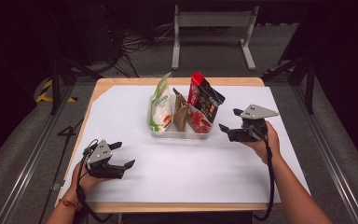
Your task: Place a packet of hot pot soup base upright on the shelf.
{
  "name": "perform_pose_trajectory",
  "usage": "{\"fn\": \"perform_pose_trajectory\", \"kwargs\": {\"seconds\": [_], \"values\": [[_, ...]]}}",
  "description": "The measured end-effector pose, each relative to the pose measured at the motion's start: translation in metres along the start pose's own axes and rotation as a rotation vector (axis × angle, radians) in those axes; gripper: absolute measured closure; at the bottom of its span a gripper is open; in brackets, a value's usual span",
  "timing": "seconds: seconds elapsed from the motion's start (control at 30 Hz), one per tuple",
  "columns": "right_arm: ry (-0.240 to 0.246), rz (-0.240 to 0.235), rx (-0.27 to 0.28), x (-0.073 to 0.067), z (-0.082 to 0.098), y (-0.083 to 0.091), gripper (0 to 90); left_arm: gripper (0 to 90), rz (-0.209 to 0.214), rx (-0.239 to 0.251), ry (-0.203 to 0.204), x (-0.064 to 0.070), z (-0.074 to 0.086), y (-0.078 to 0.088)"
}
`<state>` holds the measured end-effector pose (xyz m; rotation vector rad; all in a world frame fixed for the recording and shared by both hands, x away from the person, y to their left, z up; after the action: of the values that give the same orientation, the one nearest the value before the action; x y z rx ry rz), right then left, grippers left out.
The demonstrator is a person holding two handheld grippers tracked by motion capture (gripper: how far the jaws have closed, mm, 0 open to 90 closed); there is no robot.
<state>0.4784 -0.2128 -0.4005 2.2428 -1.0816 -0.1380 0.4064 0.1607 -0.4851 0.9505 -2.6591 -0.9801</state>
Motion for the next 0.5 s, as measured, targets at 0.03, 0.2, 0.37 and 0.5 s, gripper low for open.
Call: {"fn": "perform_pose_trajectory", "kwargs": {"seconds": [0.03, 0.2, 0.37, 0.5], "values": [[0.002, 0.005, 0.0, 0.0, 0.002, 0.001, 21.2, 17.1, -0.002, -0.003, -0.004, 0.0, 0.0, 0.0], [0.003, 0.023, 0.005, 0.0, 0.016, 0.003, 21.3, 16.6, -0.003, -0.003, -0.002, 0.0, 0.0, 0.0], [0.01, 0.026, 0.013, 0.0, 0.026, 0.007, 20.9, 16.6, 0.003, -0.007, -0.003, 0.002, 0.001, -0.001], [0.024, 0.031, 0.027, 0.001, 0.032, 0.011, 19.6, 16.6, 0.005, -0.012, -0.006, 0.002, 0.001, -0.002]]}}
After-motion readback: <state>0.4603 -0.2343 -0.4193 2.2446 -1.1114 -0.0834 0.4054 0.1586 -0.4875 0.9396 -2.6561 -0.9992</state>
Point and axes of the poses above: each handheld gripper's, and its own axes: y roughly backward along the jaws, z roughly out of its underside, x roughly to its right, the point moved 9 cm from there along -y, roughly forward along the jaws, and after that the axes turned 9 degrees about -x, right-handed, at the moved point
